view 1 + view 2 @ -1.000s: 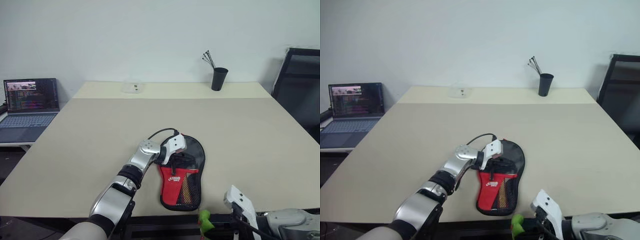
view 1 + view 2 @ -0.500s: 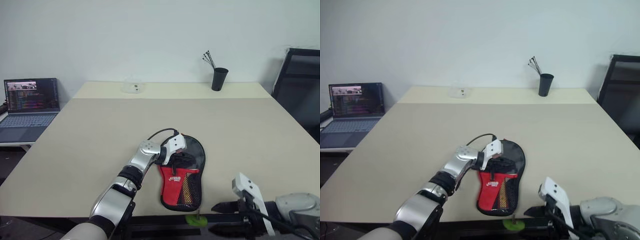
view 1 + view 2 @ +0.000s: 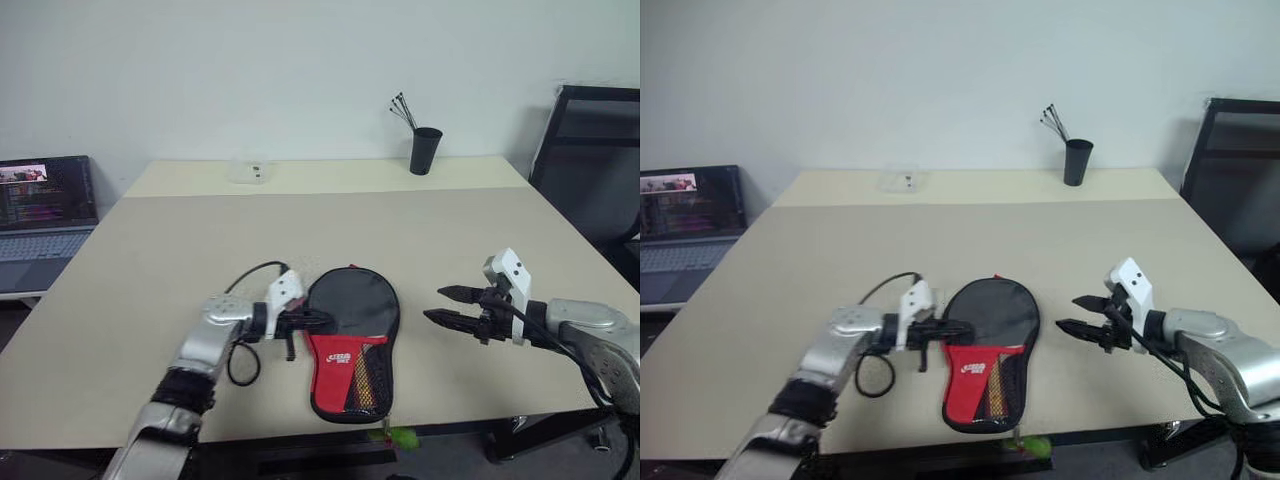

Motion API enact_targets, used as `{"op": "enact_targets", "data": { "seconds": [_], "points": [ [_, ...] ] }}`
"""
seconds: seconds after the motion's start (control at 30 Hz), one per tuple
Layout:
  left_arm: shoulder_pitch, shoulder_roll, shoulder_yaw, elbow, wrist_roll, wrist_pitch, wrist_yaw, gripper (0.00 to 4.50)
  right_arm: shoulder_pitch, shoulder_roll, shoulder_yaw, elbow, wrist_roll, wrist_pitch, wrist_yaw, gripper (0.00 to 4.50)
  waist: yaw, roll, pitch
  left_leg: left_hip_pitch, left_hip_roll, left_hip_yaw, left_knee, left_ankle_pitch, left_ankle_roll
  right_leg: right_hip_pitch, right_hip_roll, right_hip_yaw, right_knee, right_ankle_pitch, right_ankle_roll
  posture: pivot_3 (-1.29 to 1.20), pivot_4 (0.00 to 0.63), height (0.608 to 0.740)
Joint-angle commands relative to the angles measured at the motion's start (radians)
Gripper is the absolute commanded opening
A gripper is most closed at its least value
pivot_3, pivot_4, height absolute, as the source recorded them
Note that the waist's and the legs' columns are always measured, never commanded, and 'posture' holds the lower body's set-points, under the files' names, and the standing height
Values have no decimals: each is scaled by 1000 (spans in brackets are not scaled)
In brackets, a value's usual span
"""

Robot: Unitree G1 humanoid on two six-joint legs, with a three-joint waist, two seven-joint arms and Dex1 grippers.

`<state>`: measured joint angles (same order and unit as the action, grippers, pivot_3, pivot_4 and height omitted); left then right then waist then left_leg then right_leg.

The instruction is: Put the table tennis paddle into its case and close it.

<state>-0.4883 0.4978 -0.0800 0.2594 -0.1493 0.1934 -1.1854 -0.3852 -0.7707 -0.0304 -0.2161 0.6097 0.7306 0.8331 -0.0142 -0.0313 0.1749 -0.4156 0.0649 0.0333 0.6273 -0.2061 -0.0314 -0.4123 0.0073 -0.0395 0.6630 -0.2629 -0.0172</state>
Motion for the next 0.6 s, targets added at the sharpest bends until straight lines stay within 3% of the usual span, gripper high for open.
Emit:
{"op": "enact_targets", "data": {
  "seconds": [0.03,0.3,0.6],
  "points": [
    [87,38,88,-194,-76,86,71,0,-88,31,16,136,-59,-112,60,3315,-1,0,1,0,0,0,0,0,0,0,-1,0,0,0,0,0,150,740],
    [226,64,177,-401,-124,168,226,0,-226,61,53,474,-203,-300,162,3315,15,0,2,0,-1,3,0,0,0,0,-3,1,0,0,0,0,150,740],
    [270,54,160,-409,-124,178,308,0,-247,78,35,465,-217,-255,152,3315,14,0,2,0,0,3,0,0,0,0,-3,2,1,0,0,0,150,740]
  ]
}}
